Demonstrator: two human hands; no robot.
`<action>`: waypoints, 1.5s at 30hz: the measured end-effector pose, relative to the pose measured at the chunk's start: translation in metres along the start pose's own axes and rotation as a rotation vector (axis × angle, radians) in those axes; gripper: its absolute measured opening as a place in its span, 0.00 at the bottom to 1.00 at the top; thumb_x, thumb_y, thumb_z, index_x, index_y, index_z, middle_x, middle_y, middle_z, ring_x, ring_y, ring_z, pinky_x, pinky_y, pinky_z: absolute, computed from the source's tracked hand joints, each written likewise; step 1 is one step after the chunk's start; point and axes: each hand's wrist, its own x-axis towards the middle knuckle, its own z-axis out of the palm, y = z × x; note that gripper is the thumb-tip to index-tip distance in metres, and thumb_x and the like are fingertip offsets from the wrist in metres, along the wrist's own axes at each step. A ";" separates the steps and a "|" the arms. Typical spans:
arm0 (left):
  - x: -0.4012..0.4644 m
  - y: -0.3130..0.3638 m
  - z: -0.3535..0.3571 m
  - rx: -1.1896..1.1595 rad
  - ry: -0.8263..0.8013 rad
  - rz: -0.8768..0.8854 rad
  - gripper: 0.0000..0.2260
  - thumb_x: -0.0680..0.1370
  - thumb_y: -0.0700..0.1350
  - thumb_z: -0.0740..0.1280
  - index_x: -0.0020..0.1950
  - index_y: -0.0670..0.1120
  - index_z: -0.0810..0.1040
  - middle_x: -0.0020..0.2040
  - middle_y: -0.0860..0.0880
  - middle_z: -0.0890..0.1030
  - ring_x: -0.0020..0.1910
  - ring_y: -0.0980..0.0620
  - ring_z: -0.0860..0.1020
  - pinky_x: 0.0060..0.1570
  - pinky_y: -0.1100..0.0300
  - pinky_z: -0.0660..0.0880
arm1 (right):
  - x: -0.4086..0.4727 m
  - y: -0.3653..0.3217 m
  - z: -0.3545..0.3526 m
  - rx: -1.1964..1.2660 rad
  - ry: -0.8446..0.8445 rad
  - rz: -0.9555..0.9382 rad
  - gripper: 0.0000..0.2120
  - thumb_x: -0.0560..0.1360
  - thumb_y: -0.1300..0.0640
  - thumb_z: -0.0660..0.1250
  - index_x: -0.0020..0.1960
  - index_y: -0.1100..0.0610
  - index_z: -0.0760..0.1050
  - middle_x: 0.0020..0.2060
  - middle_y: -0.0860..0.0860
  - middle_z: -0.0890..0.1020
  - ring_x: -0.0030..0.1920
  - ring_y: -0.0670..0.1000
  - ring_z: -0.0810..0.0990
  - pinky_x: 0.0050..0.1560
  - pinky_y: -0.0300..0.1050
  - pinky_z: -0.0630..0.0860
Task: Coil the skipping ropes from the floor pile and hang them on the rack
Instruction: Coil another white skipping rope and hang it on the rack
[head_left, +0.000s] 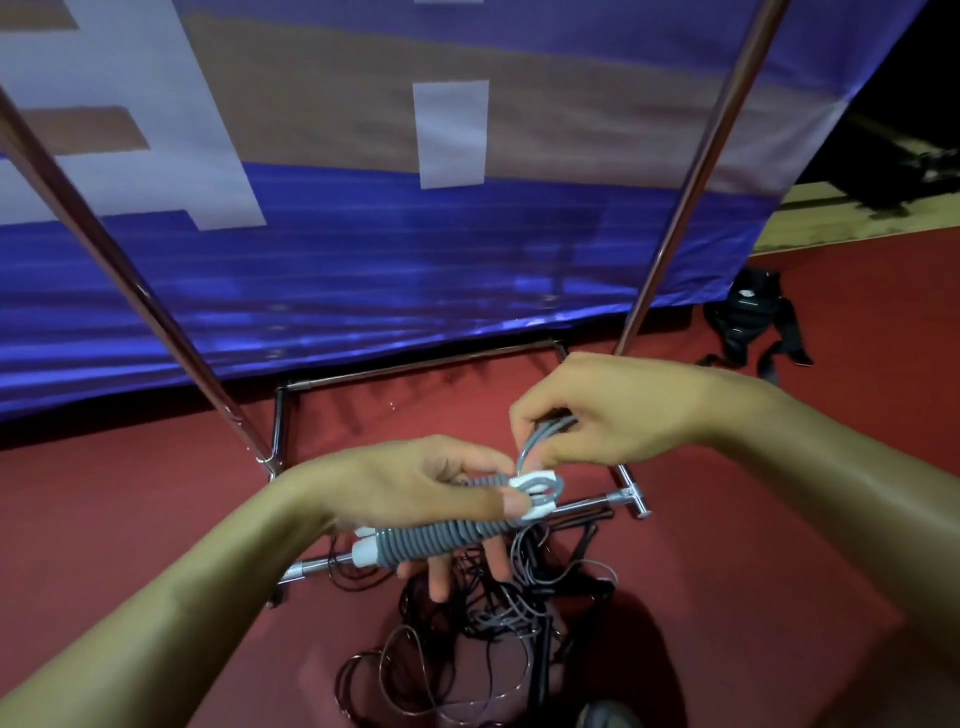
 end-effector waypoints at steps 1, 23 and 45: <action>0.002 -0.002 0.003 0.039 0.005 -0.013 0.08 0.83 0.55 0.65 0.62 0.59 0.78 0.51 0.45 0.88 0.32 0.46 0.84 0.26 0.61 0.77 | 0.001 0.000 0.003 0.020 -0.031 0.017 0.03 0.78 0.51 0.72 0.47 0.49 0.82 0.39 0.44 0.84 0.42 0.46 0.81 0.45 0.43 0.76; -0.030 0.012 0.028 0.082 -0.039 0.024 0.11 0.83 0.55 0.64 0.59 0.51 0.79 0.50 0.46 0.87 0.33 0.44 0.85 0.29 0.60 0.78 | -0.036 -0.042 0.006 0.149 0.223 -0.160 0.06 0.79 0.57 0.73 0.54 0.50 0.86 0.48 0.44 0.83 0.54 0.50 0.81 0.56 0.36 0.73; -0.028 0.007 0.073 -0.301 0.463 0.230 0.19 0.81 0.57 0.61 0.63 0.44 0.73 0.42 0.45 0.79 0.29 0.46 0.78 0.29 0.53 0.81 | -0.080 -0.073 0.003 0.171 0.455 0.148 0.05 0.75 0.50 0.74 0.48 0.39 0.85 0.37 0.38 0.85 0.36 0.42 0.81 0.39 0.38 0.76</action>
